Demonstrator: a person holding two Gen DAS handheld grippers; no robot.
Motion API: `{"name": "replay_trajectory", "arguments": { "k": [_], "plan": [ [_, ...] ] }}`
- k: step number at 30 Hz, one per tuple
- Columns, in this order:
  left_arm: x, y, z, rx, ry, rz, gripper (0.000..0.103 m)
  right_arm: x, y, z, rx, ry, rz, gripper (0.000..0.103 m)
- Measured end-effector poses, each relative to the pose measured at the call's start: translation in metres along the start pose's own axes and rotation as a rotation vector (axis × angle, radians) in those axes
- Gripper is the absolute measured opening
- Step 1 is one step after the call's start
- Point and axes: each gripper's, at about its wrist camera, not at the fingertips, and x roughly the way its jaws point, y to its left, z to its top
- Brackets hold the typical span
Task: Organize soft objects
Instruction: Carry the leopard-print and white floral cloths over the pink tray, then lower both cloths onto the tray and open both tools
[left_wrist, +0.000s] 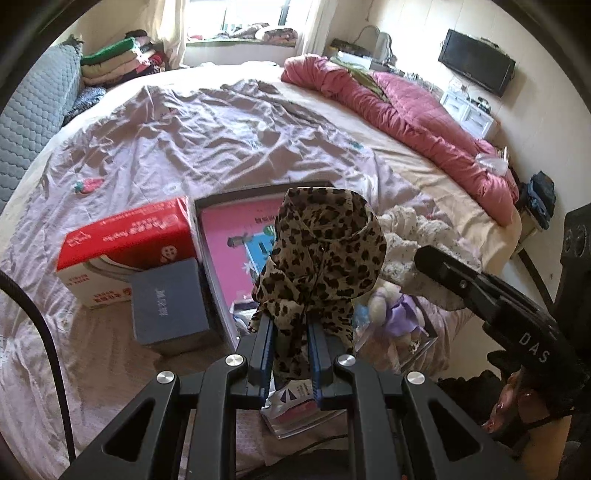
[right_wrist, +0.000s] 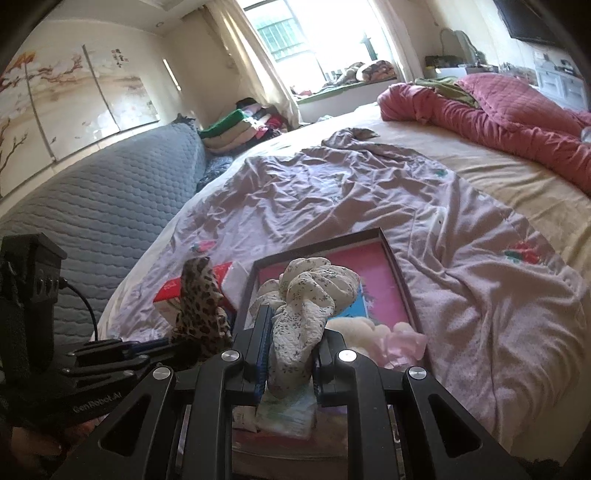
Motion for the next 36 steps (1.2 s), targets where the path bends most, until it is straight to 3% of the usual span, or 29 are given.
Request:
{"name": "replay_trajectory", "arguments": {
  "k": [7, 12, 15, 21, 31, 36],
  "plan": [
    [0.024, 0.002, -0.005, -0.01, 0.071, -0.025, 0.016, 0.021, -0.007, -0.011, 0.025, 0.057, -0.021, 0.022],
    [0.037, 0.001, -0.005, -0.005, 0.108, -0.027, 0.016, 0.032, -0.007, -0.016, -0.019, 0.094, -0.091, 0.028],
    [0.039, 0.001, -0.003, -0.005, 0.104, -0.02, 0.016, 0.032, -0.012, -0.018, -0.001, 0.089, -0.101, 0.037],
    [0.046, 0.002, 0.0, -0.014, 0.112, -0.02, 0.016, 0.035, -0.019, -0.021, 0.005, 0.095, -0.135, 0.038],
    [0.052, 0.004, 0.005, -0.026, 0.142, -0.026, 0.022, 0.022, -0.035, -0.017, 0.065, 0.066, -0.178, 0.055],
    [0.054, 0.003, 0.005, -0.026, 0.15, -0.02, 0.023, 0.018, -0.037, -0.016, 0.075, 0.054, -0.175, 0.057]
  ]
}}
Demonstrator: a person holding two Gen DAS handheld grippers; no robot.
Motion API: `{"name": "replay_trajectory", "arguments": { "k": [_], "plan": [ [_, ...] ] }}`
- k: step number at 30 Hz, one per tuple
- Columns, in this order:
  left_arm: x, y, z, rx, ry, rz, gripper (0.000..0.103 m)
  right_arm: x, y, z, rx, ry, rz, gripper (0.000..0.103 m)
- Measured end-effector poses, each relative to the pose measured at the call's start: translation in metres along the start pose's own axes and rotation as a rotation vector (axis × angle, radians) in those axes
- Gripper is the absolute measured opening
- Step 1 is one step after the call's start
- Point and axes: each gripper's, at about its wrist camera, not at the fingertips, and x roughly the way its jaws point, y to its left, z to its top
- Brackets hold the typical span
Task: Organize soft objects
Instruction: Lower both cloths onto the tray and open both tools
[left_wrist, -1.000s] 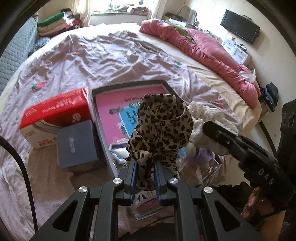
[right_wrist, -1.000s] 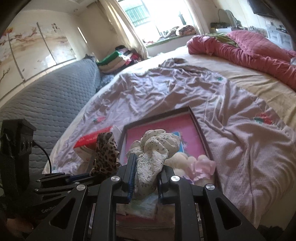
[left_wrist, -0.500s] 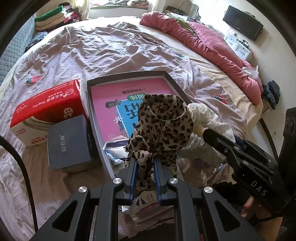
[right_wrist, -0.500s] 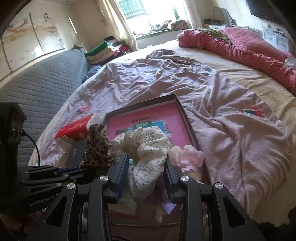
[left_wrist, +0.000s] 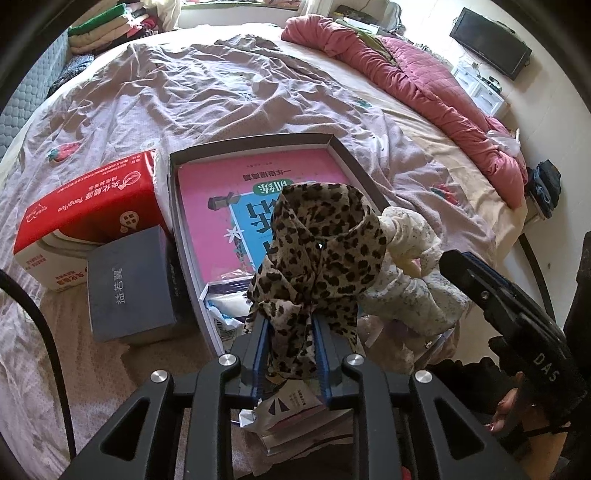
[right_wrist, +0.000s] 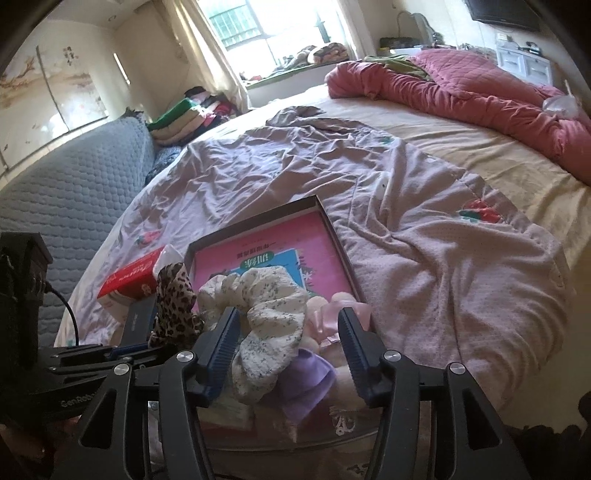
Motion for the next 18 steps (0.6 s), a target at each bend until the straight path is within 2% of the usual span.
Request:
{"name": "replay_trajectory", "arguments": {
  "k": [15, 18],
  "plan": [
    [0.002, -0.005, 0.0, 0.024, -0.007, 0.027, 0.025, -0.003, 0.007, 0.001, -0.045, -0.007, -0.026, 0.065],
    [0.002, -0.006, -0.001, 0.031, -0.003, 0.034, 0.027, -0.003, 0.01, 0.001, -0.056, -0.004, -0.027, 0.071]
  ]
}}
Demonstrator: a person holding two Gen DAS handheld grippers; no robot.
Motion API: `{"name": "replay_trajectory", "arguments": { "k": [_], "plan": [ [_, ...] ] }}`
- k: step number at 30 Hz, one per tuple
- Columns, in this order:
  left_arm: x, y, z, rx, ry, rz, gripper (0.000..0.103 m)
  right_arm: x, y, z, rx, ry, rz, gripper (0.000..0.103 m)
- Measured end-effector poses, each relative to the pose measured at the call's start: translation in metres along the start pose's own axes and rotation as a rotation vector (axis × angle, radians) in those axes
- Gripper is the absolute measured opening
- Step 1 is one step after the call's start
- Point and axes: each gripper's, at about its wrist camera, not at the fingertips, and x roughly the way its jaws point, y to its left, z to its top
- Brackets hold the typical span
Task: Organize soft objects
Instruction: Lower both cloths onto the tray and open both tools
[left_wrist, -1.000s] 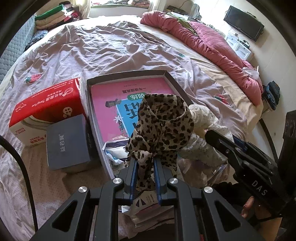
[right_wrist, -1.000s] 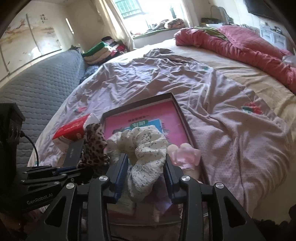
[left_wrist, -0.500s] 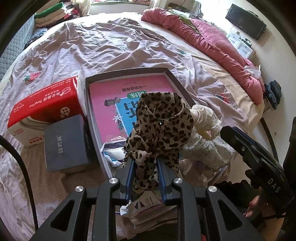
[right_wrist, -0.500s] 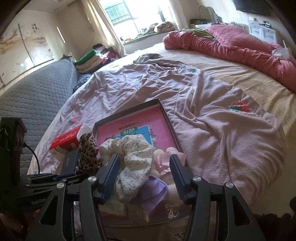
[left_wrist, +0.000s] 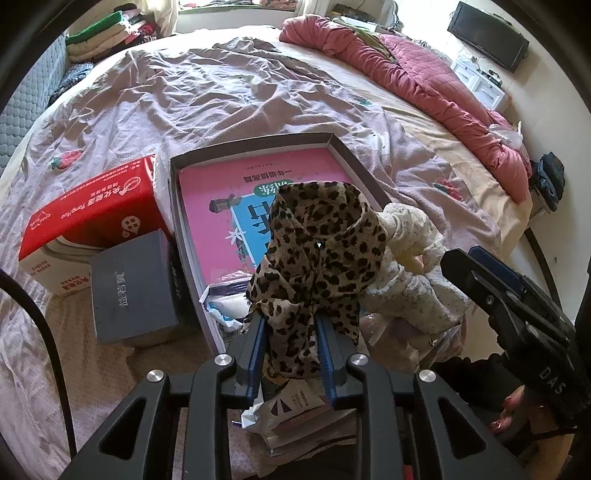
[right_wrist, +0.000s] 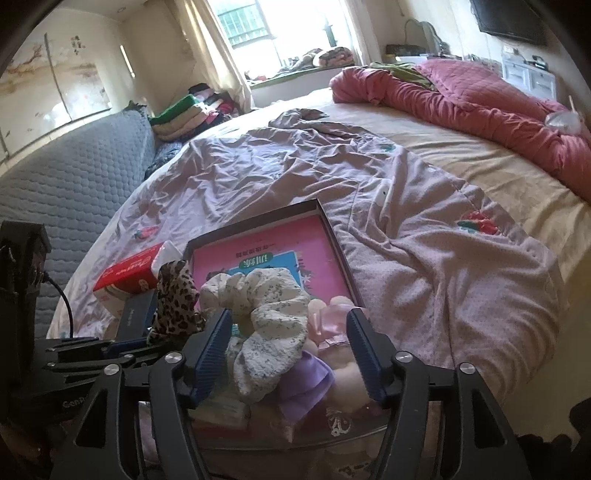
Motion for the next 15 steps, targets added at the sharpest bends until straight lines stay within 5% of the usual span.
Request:
{"name": "replay_trajectory", "arguments": {
  "k": [15],
  "plan": [
    [-0.024, -0.002, -0.009, 0.014, -0.055, 0.019, 0.054, -0.017, 0.016, 0.002, -0.056, -0.026, 0.009, 0.073]
  ]
}}
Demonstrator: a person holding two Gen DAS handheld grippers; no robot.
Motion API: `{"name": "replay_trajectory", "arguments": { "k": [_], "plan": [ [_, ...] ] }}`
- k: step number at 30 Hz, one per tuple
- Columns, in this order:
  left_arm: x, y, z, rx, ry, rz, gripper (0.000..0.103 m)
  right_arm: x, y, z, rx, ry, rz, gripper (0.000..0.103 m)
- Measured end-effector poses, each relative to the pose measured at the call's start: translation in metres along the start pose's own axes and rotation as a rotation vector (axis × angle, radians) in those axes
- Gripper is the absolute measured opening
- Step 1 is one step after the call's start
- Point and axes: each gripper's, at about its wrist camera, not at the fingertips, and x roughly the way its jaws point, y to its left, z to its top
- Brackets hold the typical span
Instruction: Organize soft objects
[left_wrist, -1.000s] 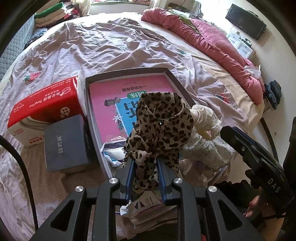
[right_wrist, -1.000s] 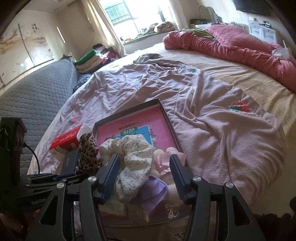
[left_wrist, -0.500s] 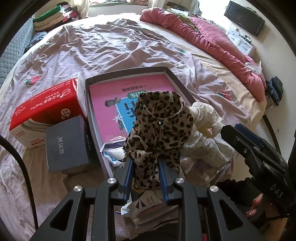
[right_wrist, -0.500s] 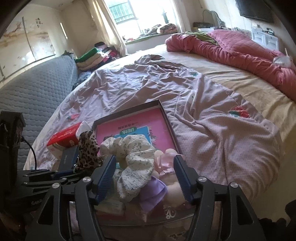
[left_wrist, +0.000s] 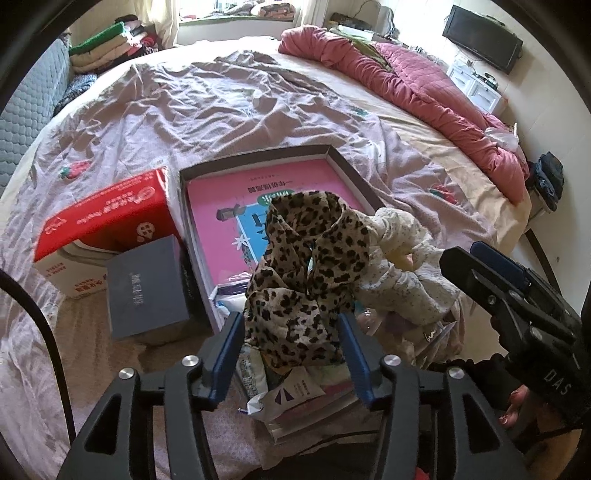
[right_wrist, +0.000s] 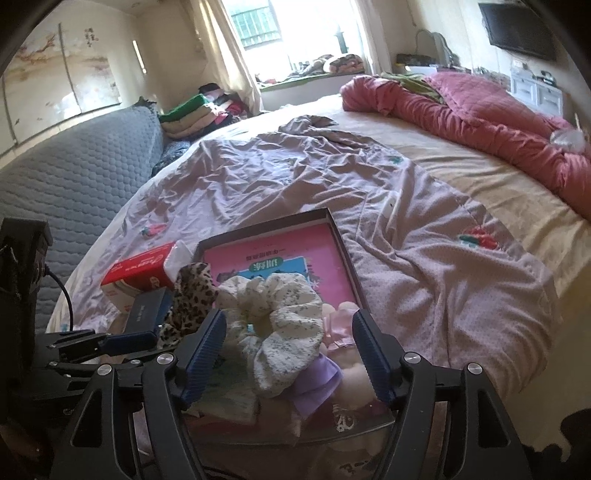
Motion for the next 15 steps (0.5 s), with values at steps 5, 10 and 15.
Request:
{"name": "replay_trajectory", "arguments": {
  "k": [5, 10, 15],
  "plan": [
    [-0.019, 0.004, -0.008, -0.007, -0.033, 0.021, 0.06, -0.012, 0.008, 0.0, -0.02, -0.016, 0.006, 0.073],
    [-0.037, 0.011, -0.018, -0.029, -0.062, 0.051, 0.068, -0.027, 0.021, -0.004, -0.057, -0.033, 0.013, 0.078],
    [-0.061, 0.016, -0.033, -0.048, -0.101, 0.109, 0.075, -0.041, 0.037, -0.013, -0.105, -0.04, 0.018, 0.08]
  ]
}}
